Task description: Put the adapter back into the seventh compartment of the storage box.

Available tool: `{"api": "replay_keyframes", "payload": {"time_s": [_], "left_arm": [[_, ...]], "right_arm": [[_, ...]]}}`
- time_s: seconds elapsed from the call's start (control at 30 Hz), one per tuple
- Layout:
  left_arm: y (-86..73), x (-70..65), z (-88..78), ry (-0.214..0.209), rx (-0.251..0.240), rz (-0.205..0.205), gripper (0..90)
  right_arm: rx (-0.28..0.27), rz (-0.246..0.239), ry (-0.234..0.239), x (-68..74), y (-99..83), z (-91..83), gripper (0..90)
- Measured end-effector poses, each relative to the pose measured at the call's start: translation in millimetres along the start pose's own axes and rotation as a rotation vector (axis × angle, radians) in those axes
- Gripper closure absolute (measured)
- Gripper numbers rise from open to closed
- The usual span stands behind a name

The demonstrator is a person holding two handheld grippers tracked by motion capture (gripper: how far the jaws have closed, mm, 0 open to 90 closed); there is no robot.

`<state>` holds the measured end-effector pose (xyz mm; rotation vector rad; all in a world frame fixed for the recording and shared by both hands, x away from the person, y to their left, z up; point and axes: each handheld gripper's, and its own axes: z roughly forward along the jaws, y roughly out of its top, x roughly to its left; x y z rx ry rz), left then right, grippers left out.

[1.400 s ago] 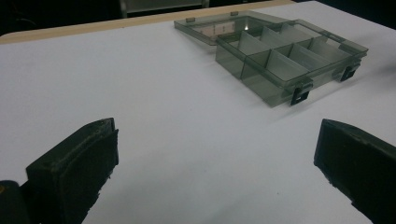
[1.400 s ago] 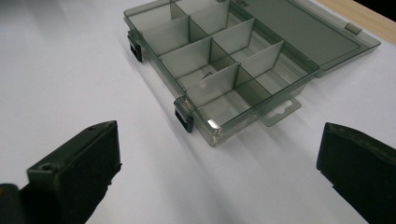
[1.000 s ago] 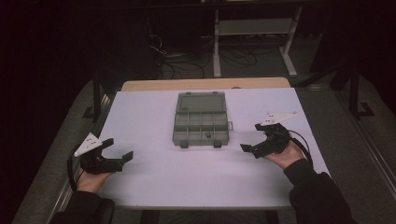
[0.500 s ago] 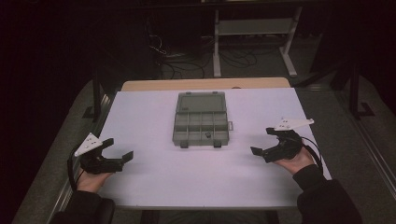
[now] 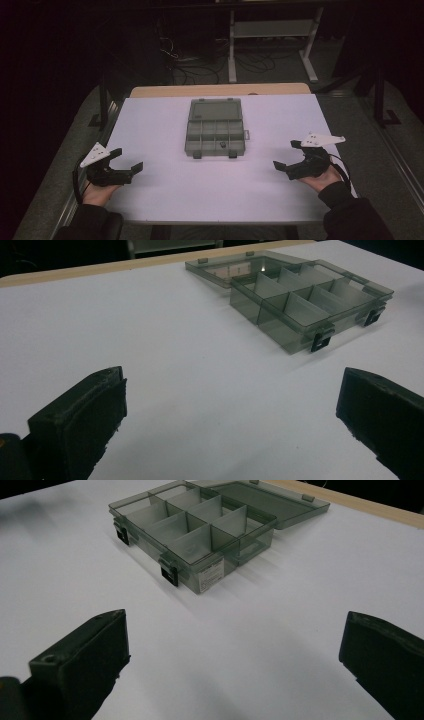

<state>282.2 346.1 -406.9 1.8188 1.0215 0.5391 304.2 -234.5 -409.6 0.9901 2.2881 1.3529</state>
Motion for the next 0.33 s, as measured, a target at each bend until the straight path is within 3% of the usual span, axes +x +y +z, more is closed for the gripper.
{"api": "replay_keyframes", "payload": {"time_s": [0.33], "left_arm": [[0.3, -0.3, 1.2, -0.003, 0.003, 0.002, 0.0]], "right_arm": [[-0.016, 0.015, 0.006, 1.7, -7.4, -2.3, 0.0]]}}
